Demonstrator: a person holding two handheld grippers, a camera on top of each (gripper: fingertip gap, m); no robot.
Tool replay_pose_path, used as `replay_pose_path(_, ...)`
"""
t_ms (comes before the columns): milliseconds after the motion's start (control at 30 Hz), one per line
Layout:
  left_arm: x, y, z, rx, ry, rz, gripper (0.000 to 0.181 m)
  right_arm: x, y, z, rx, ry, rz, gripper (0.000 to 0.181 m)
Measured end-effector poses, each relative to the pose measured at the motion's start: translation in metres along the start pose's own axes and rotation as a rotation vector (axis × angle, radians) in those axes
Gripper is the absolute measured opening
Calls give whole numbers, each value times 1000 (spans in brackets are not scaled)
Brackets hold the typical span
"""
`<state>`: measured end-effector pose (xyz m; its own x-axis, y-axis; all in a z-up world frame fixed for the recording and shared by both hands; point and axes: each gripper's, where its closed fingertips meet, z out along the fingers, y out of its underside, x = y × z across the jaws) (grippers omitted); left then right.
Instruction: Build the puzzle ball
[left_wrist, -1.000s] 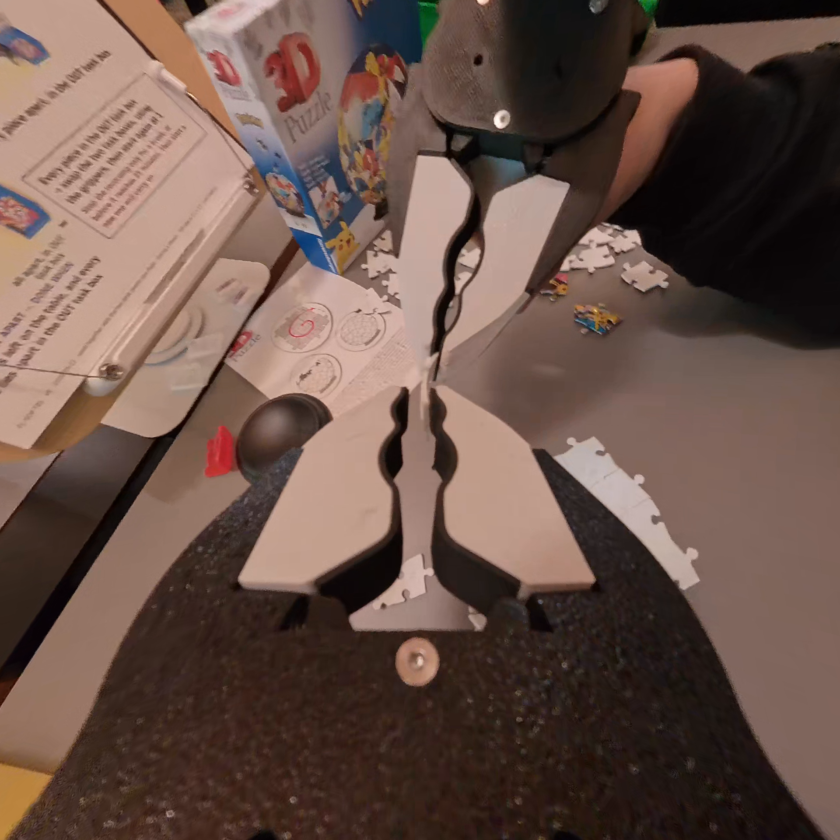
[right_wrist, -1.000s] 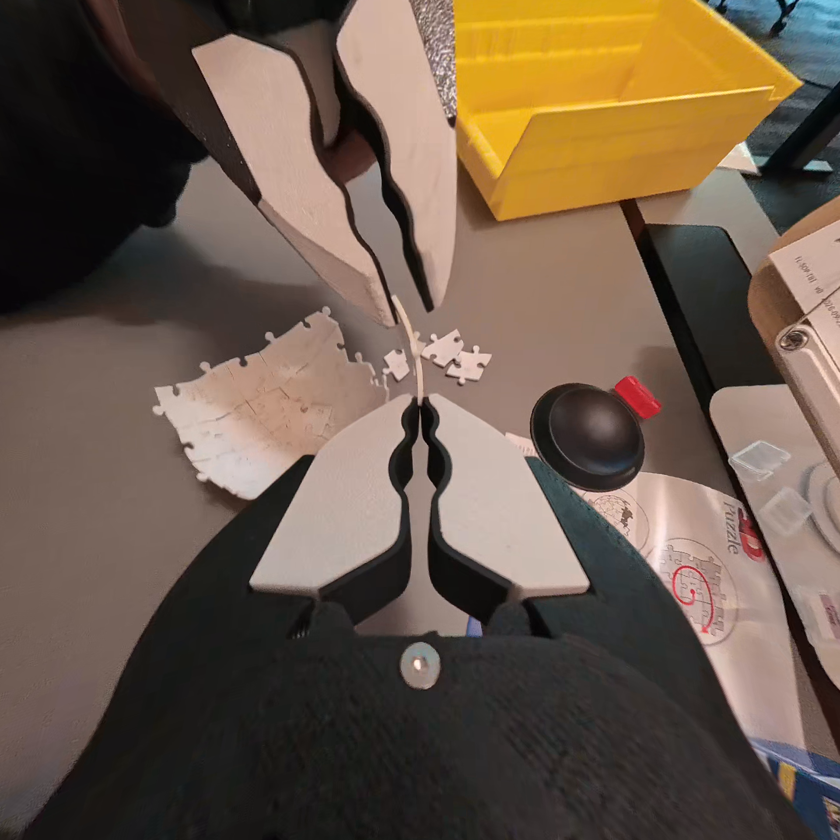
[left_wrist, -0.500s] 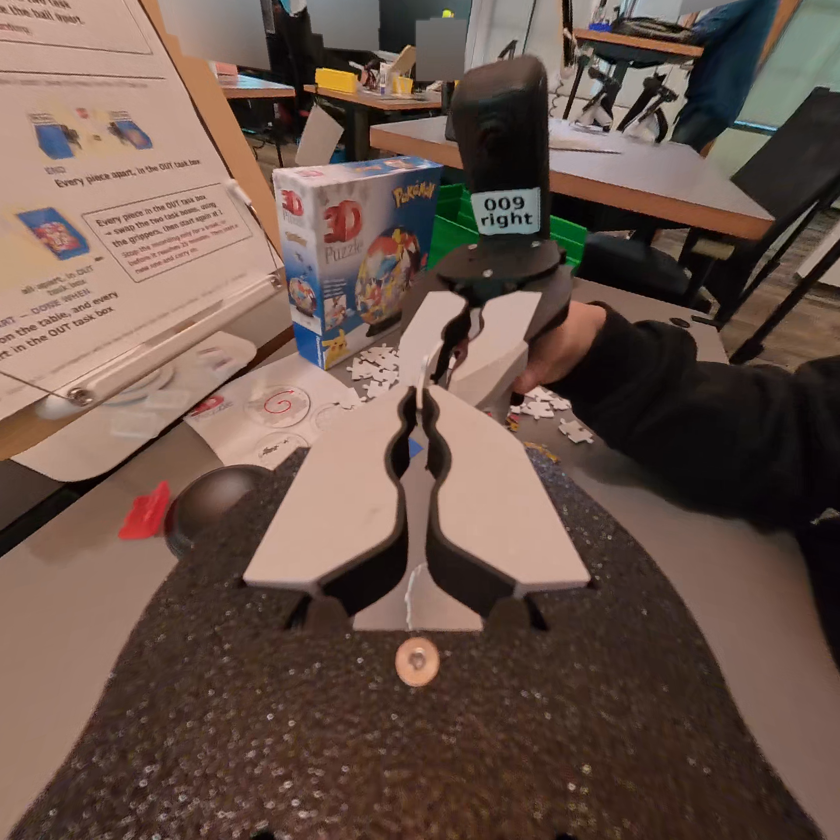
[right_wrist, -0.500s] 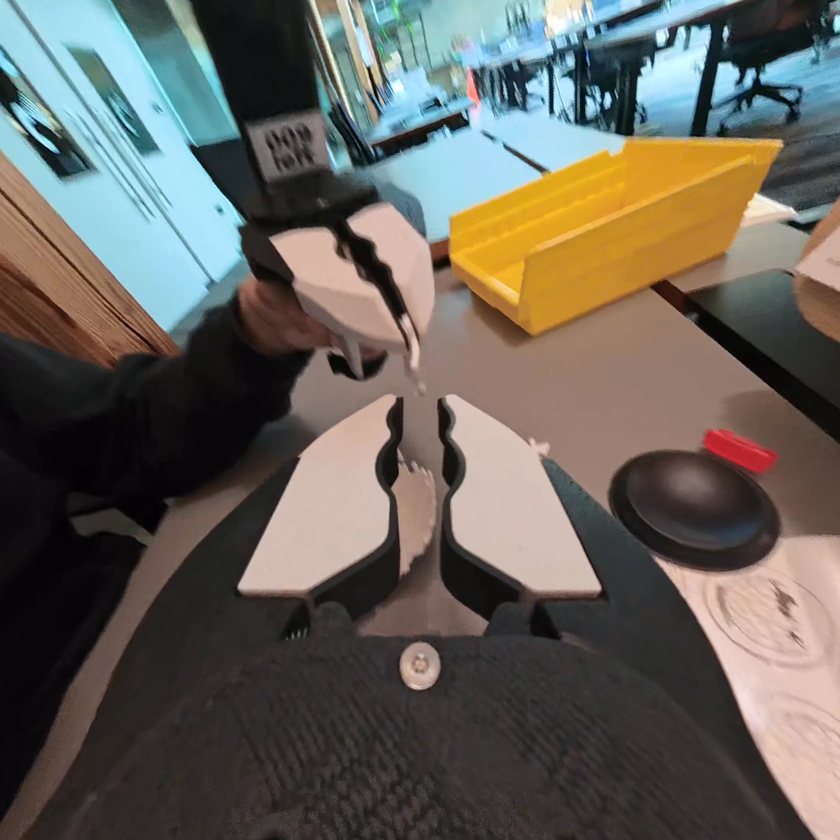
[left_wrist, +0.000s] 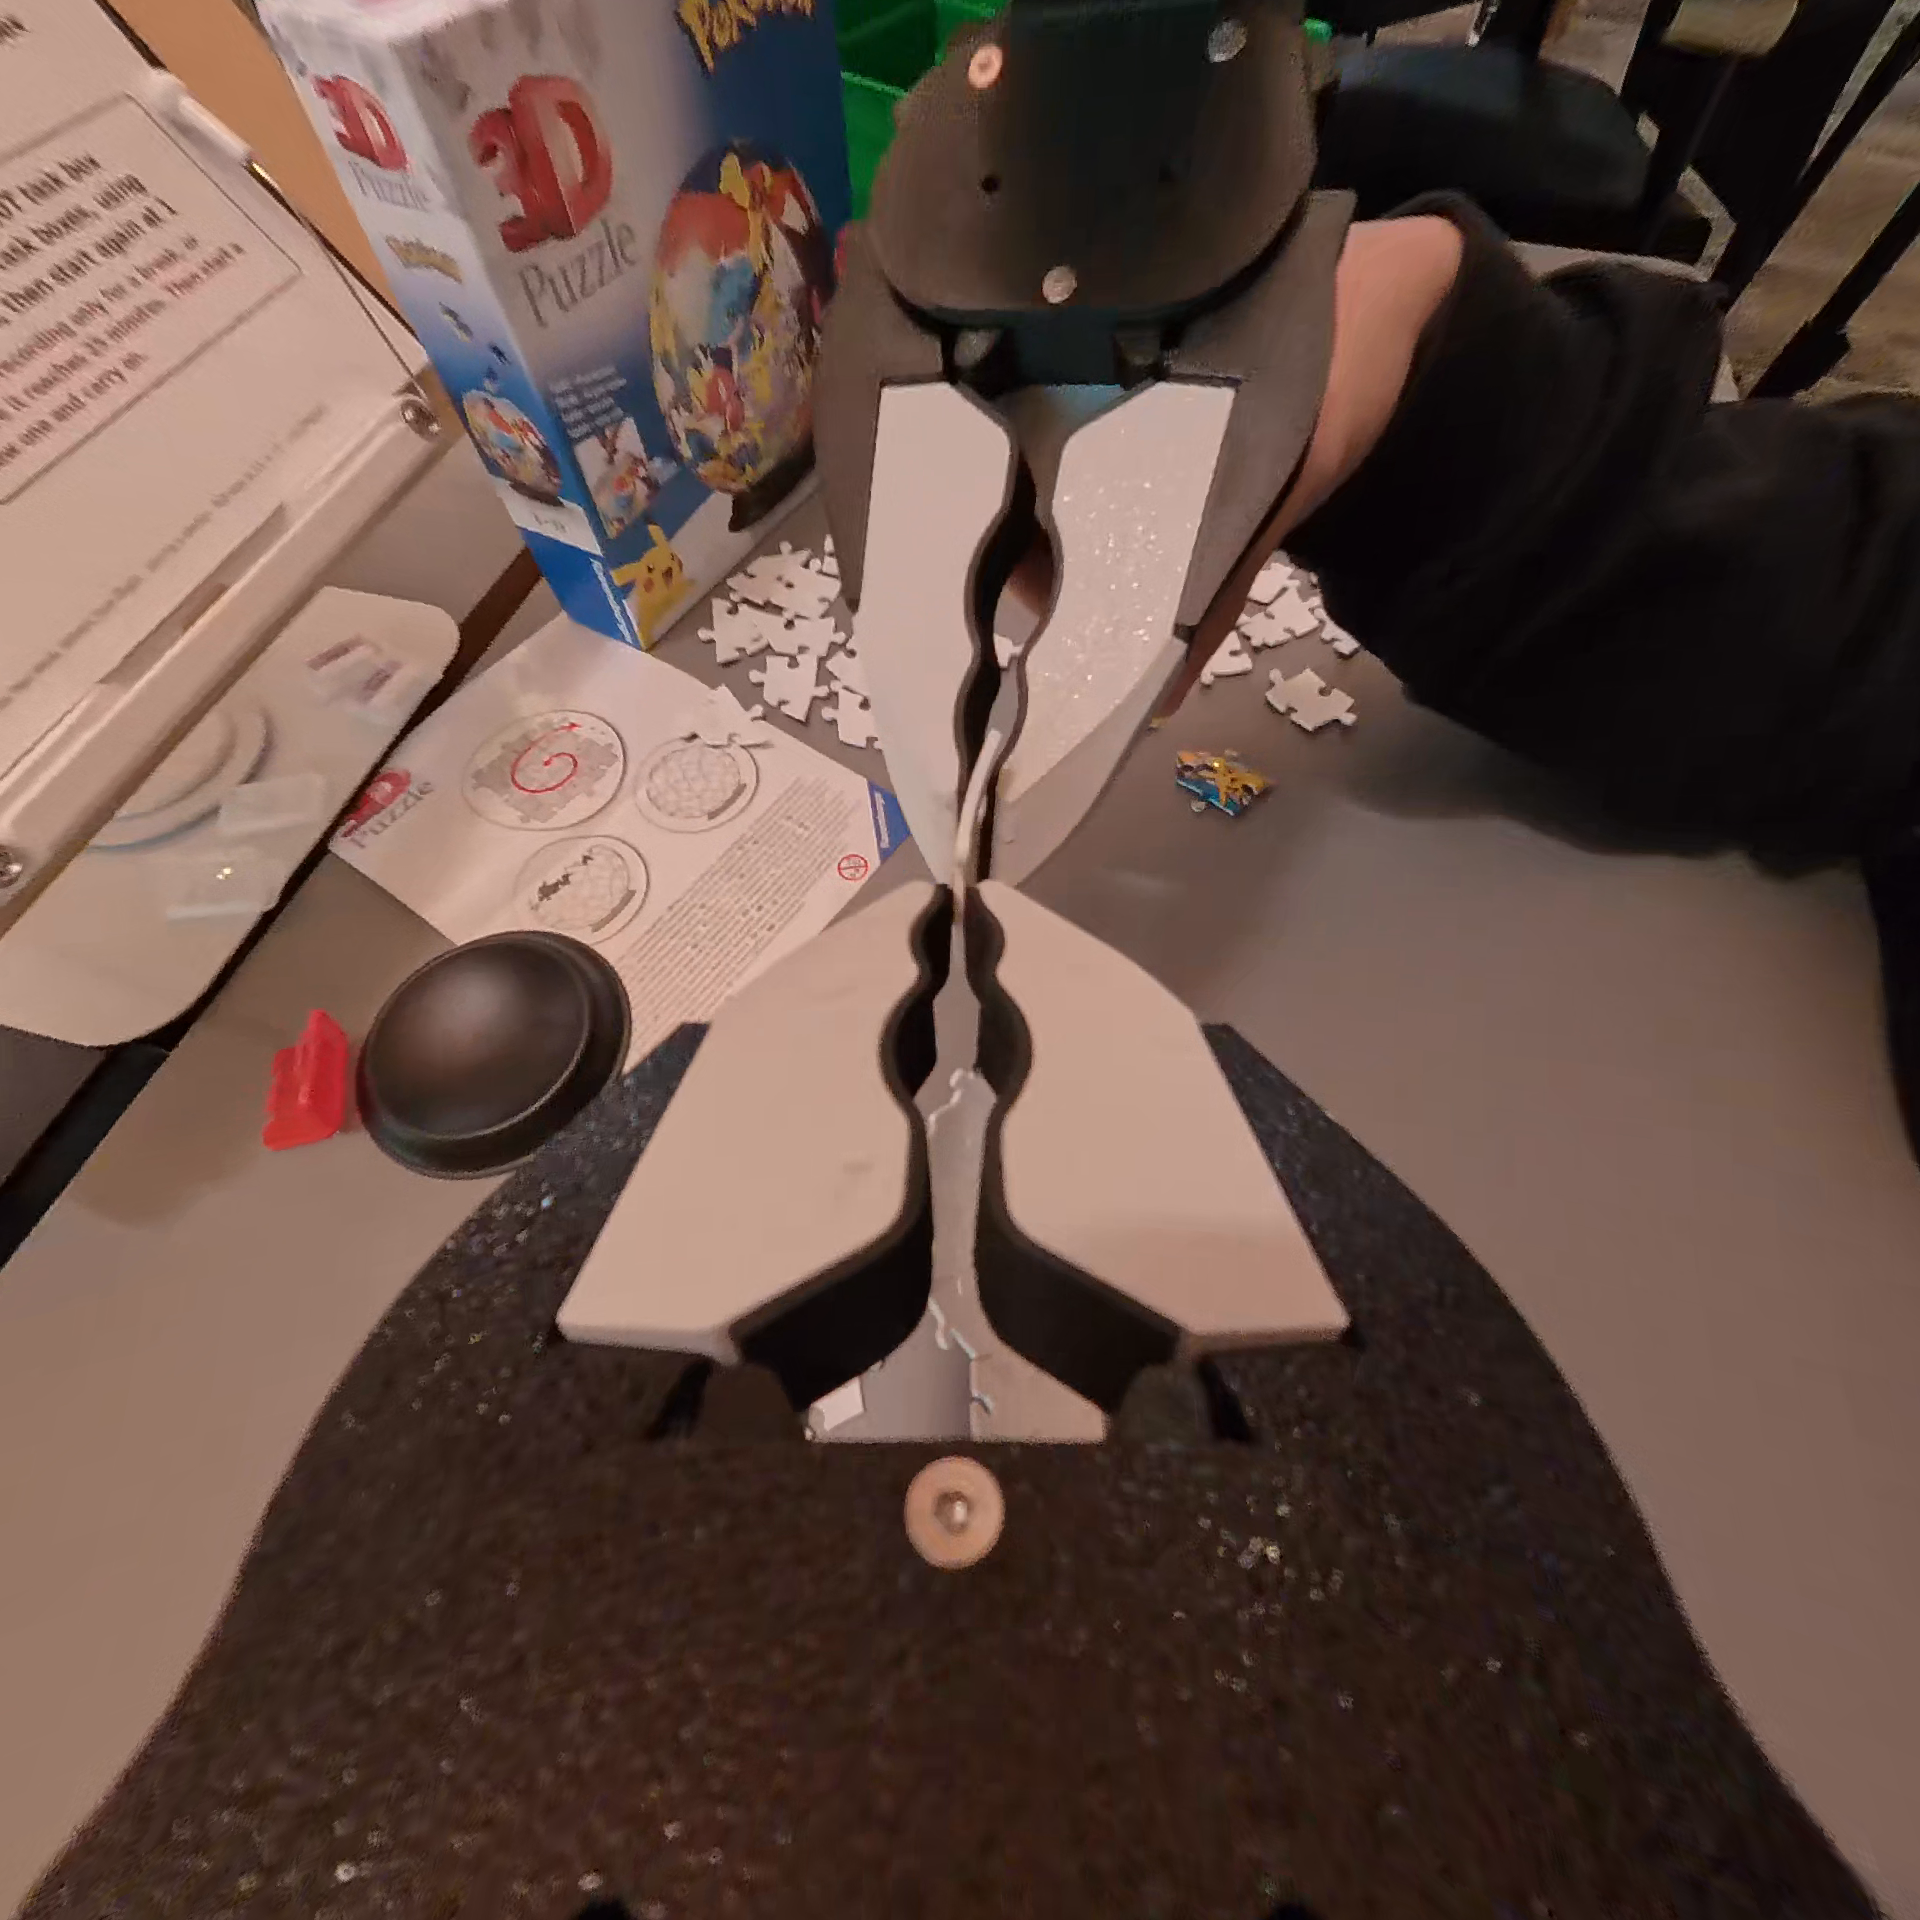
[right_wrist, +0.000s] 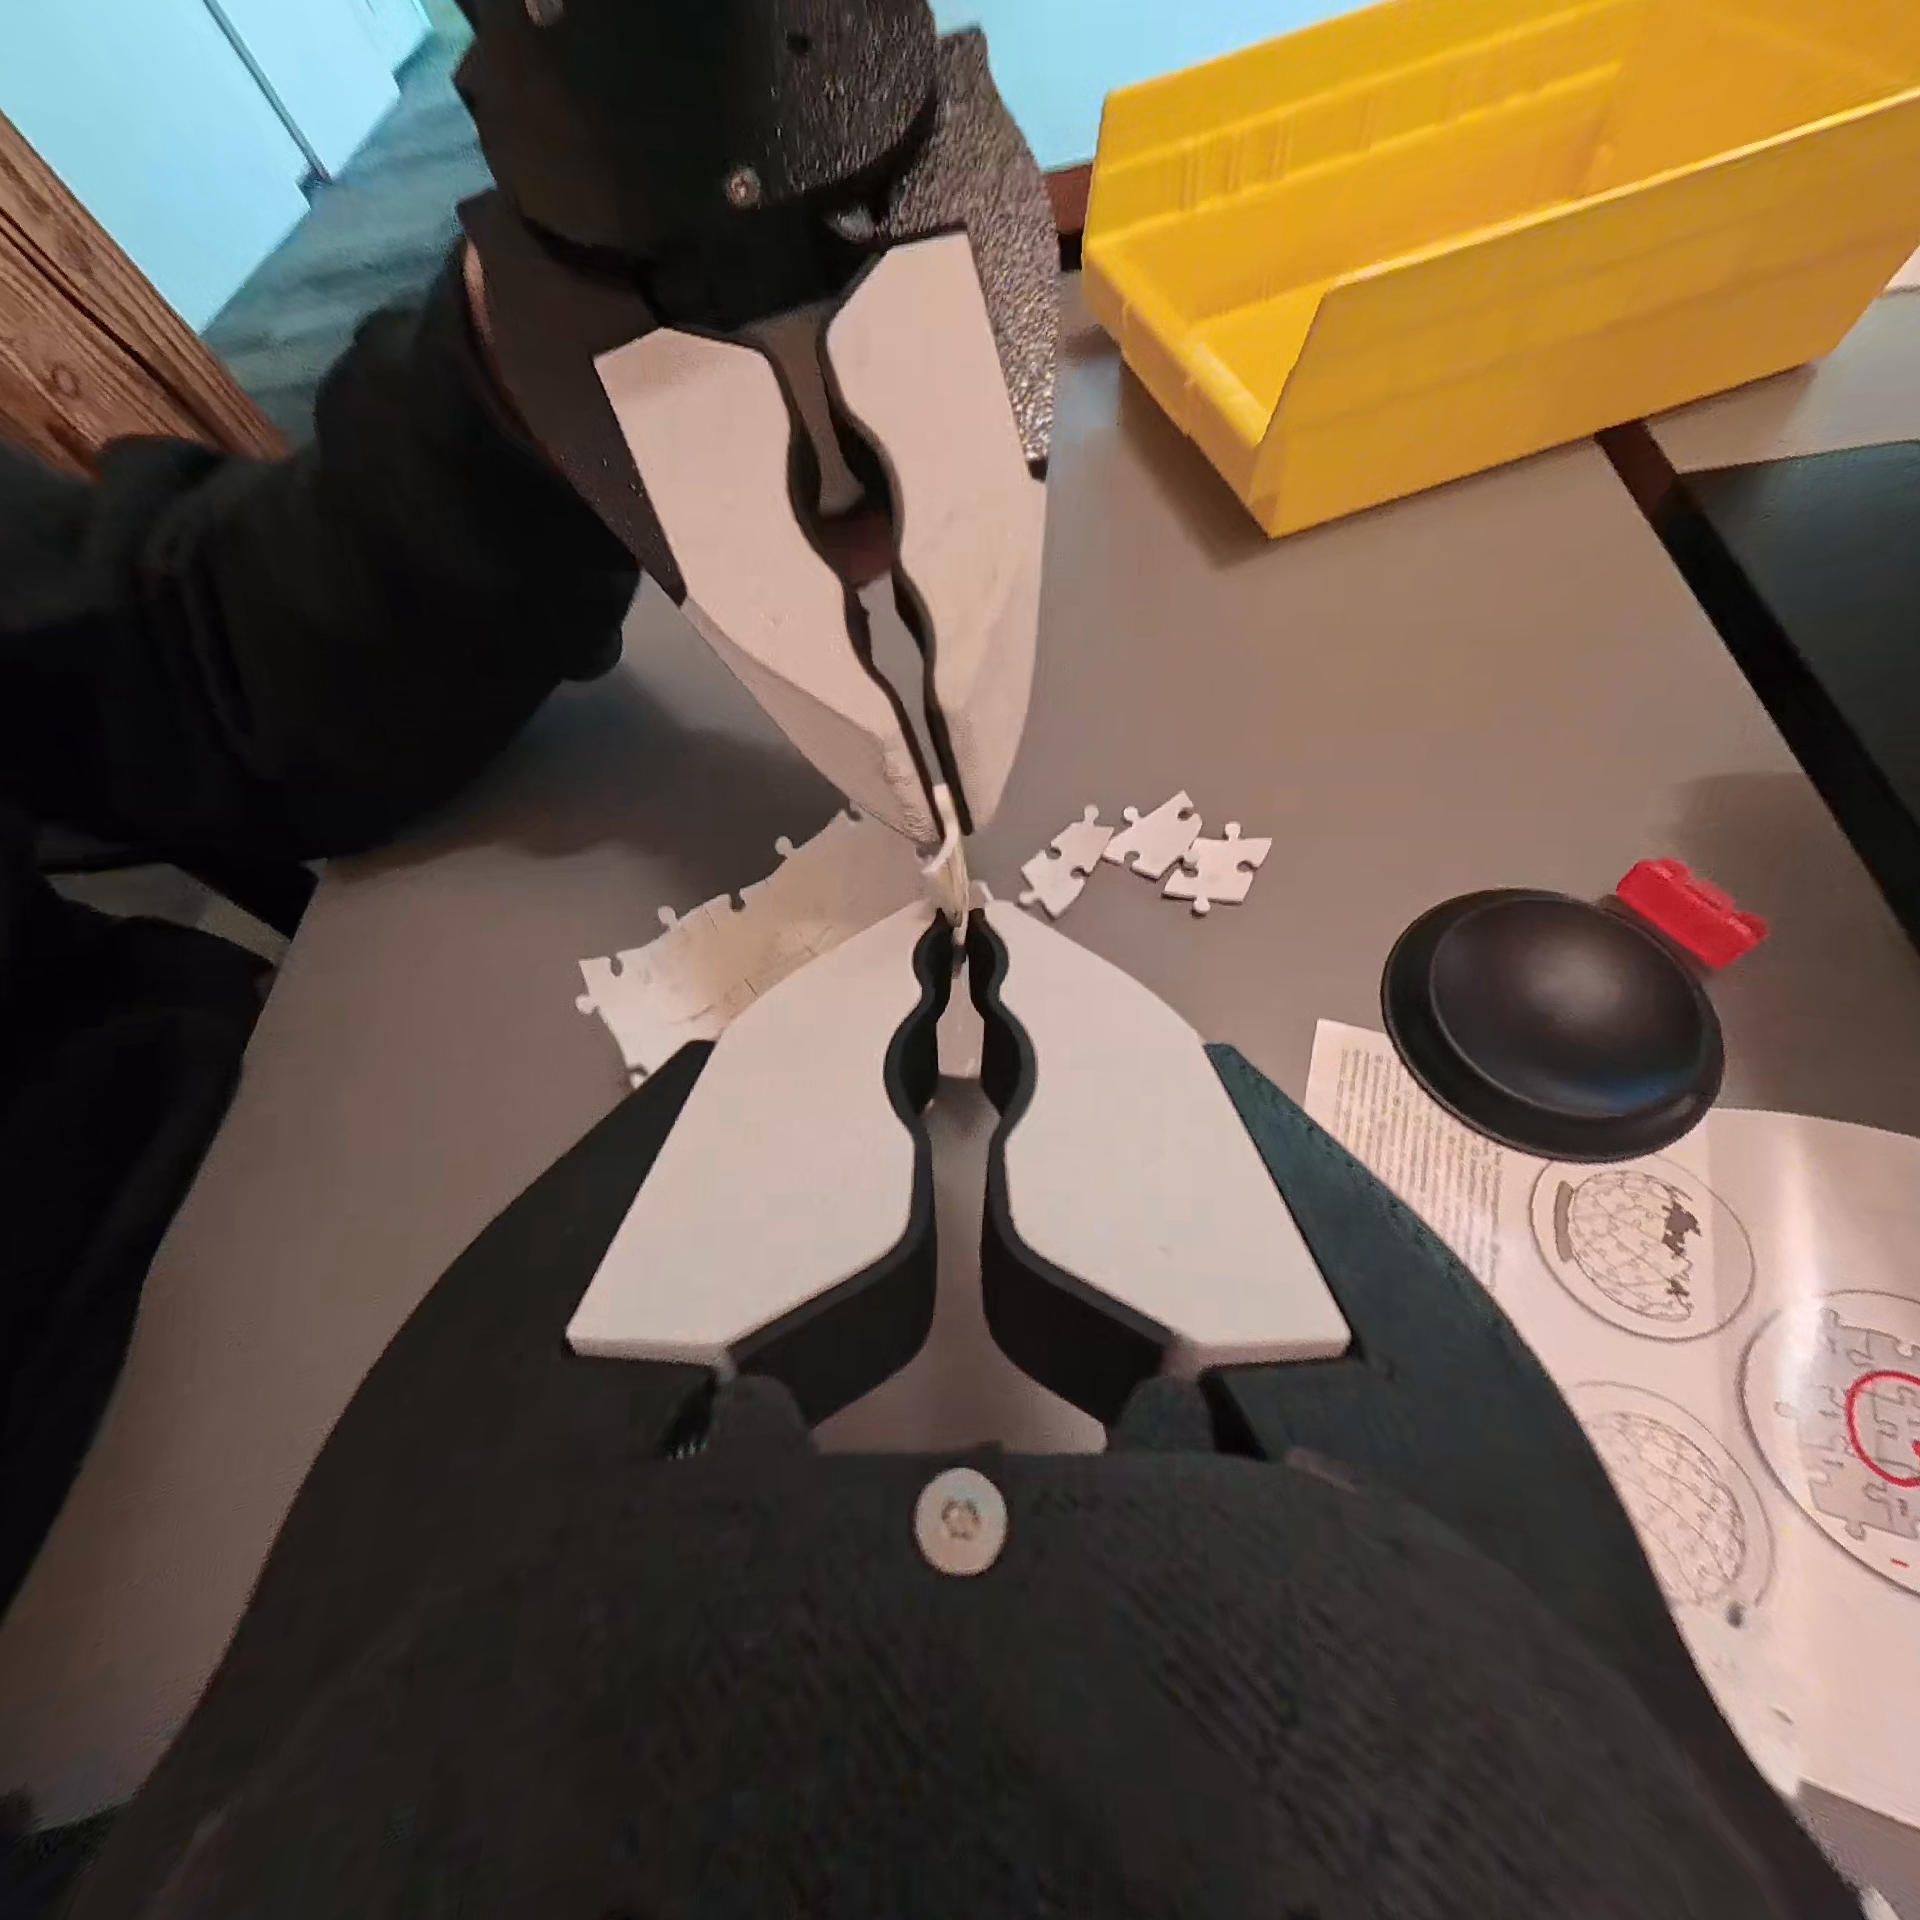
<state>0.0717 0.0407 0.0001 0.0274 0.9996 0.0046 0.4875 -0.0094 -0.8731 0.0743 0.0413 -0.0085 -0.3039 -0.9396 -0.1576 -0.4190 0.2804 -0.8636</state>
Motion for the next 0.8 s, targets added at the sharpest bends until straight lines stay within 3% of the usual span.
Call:
replay_pose_path(133, -8, -1, 2, 28, -4, -95, 1, 7, -1, -4, 13, 76, -6, 3)
replay_pose_path(200, -14, -2, 0, 56, -24, -126, 1, 8, -2, -9, 44, 66, 47, 17)
replay_pose_path(300, -9, -11, -1, 118, 28, -133, 1, 8, 2, -9, 57, 44, 115, 3)
replay_pose_path(533, -8, -6, 2, 114, 59, -148, 1, 8, 5, -4, 61, 49, 99, 3)
replay_pose_path(800, -8, -6, -1, 127, 78, -169, 1, 8, -8, -13, 172, 35, 108, 2)
